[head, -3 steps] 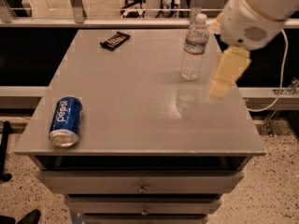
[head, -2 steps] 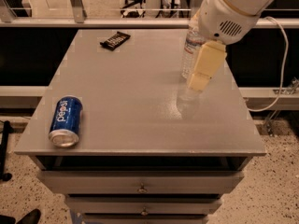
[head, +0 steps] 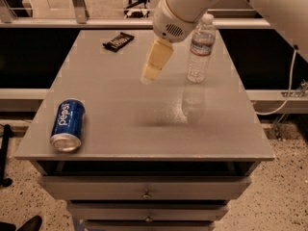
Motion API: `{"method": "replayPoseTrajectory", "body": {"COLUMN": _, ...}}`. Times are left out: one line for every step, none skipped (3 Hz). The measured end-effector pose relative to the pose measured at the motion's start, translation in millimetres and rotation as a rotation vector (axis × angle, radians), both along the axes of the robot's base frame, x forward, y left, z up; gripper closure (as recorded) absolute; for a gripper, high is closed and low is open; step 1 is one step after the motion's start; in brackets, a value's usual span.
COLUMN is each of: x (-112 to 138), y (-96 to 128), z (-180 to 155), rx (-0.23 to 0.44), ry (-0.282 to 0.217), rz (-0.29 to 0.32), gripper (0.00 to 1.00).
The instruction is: Pick rxbar chocolate
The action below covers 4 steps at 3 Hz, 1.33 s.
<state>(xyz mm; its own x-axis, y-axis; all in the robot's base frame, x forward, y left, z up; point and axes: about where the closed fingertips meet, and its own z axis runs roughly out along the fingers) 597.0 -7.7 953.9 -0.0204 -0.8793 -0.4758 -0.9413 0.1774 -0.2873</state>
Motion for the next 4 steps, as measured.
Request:
{"method": "replayPoseTrajectory", "body": {"x": 0, "y": 0, "z": 0, "rx": 0.0, "ry": 0.0, "rz": 0.0, "gripper": 0.0}}
{"method": "replayPoseTrajectory", "body": {"x": 12, "y": 8, "z": -7, "rx": 0.03, "ry": -0.007, "rz": -0.006, "gripper": 0.0}}
{"method": "replayPoseTrajectory", "body": {"x": 56, "y": 25, "z": -25, "rx": 0.077, "ry": -0.019, "rz": -0.038, "gripper": 0.0}}
{"method": "replayPoseTrajectory", "body": {"x": 132, "y": 53, "z": -51, "rx": 0.151, "ry": -0.022, "rz": -0.118, "gripper": 0.0}}
